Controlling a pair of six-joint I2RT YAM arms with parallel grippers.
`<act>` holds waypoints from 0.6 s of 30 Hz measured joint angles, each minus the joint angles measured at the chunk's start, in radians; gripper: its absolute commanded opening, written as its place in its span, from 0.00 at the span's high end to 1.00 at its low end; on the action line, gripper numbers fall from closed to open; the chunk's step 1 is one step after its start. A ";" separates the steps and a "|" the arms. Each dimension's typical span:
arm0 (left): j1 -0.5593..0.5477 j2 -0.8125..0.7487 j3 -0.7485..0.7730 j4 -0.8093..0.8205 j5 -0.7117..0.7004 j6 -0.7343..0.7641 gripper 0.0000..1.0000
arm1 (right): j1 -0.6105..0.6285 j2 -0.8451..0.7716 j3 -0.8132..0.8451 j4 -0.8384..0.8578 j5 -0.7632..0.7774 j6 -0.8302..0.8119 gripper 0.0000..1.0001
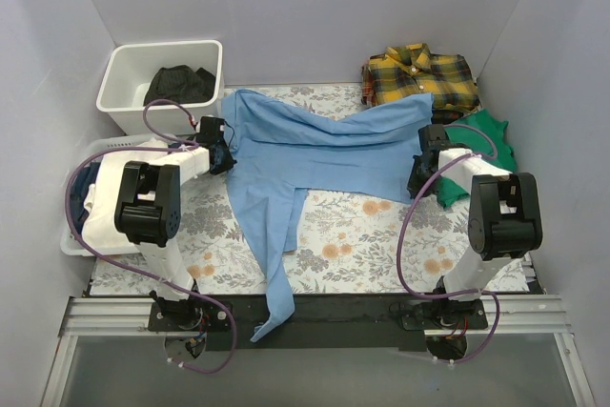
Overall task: Fold and stack the long sleeve shirts
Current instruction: Flatten the shirt out
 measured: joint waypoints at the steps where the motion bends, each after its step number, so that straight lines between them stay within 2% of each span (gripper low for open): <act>1: 0.000 0.000 0.003 -0.008 -0.001 0.002 1.00 | 0.000 0.000 0.003 -0.006 0.000 0.000 0.99; 5: 0.000 -0.010 0.034 -0.060 -0.010 0.015 1.00 | 0.000 -0.021 0.015 -0.031 0.008 0.001 0.99; 9: 0.000 -0.063 0.132 -0.159 -0.023 0.037 1.00 | 0.002 -0.135 0.051 -0.064 0.031 0.000 0.99; 13: 0.000 -0.153 0.276 -0.223 -0.037 0.072 1.00 | 0.006 -0.251 0.174 -0.069 0.061 -0.008 0.99; 18: 0.003 -0.293 0.453 -0.261 -0.059 0.111 1.00 | 0.006 -0.319 0.385 -0.040 0.112 -0.033 0.99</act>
